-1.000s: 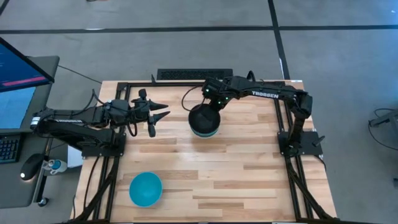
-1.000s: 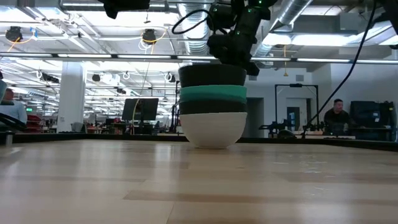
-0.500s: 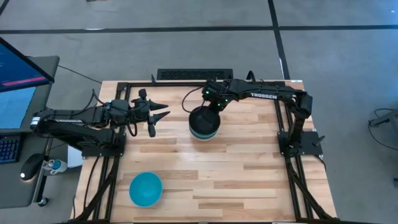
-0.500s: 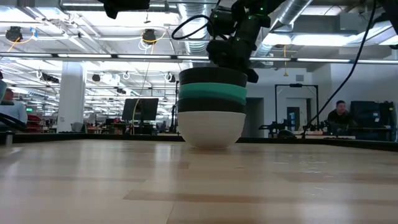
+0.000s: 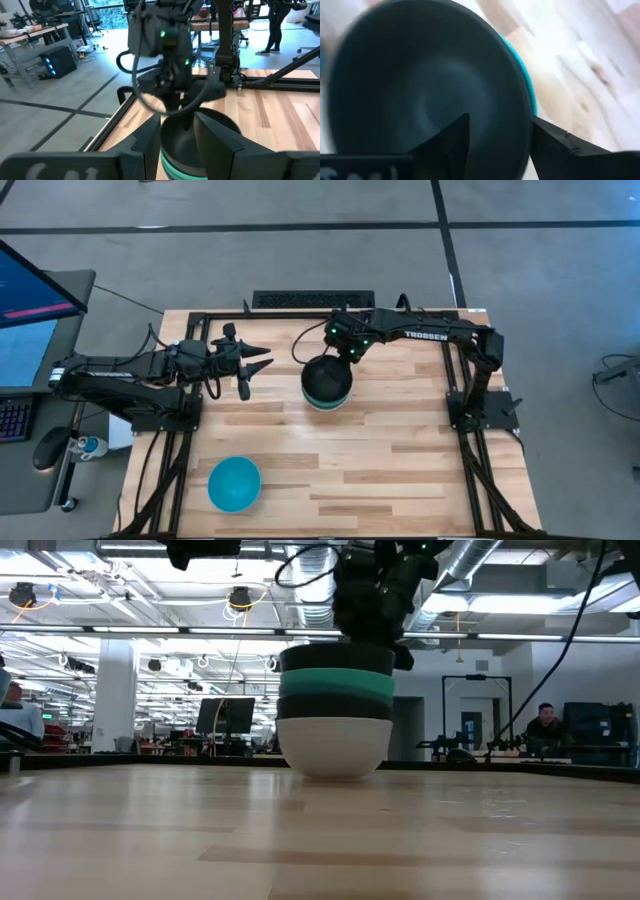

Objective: Nest bowls inside each other
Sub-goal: Stack the black bowl on the blue bowl, then stack the blue bowl on the black bowl

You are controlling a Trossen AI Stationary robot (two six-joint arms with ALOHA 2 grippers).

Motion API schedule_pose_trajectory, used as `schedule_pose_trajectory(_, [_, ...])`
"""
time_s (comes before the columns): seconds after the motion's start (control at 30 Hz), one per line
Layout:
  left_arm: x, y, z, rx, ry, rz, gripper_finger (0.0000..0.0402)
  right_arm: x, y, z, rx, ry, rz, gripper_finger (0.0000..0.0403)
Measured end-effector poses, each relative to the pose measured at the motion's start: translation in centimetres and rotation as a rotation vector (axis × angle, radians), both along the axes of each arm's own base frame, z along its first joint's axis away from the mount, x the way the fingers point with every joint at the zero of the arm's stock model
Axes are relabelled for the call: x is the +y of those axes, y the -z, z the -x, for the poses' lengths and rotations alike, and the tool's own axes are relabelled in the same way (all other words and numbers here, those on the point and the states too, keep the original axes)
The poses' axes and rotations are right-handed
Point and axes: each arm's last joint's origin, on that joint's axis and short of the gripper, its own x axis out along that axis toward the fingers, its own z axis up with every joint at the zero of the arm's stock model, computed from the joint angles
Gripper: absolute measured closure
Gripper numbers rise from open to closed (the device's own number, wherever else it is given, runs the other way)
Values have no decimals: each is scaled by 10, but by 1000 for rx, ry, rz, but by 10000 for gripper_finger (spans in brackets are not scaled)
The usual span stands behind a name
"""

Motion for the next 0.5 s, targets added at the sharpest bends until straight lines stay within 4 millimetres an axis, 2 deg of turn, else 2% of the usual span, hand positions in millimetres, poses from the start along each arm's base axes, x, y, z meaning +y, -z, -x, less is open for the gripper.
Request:
schedule_pose_trajectory(0.2, [0,5,1,57,-2,3,290,3,-28,13,-89,-24,2,199])
schedule_pose_trajectory(0.33, [1,9,2,86,-15,37,290,2,-51,29,-133,-30,87,211])
schedule_pose_trajectory(0.5, [0,10,3,79,22,113,290,8,-69,52,-103,-2,77,226])
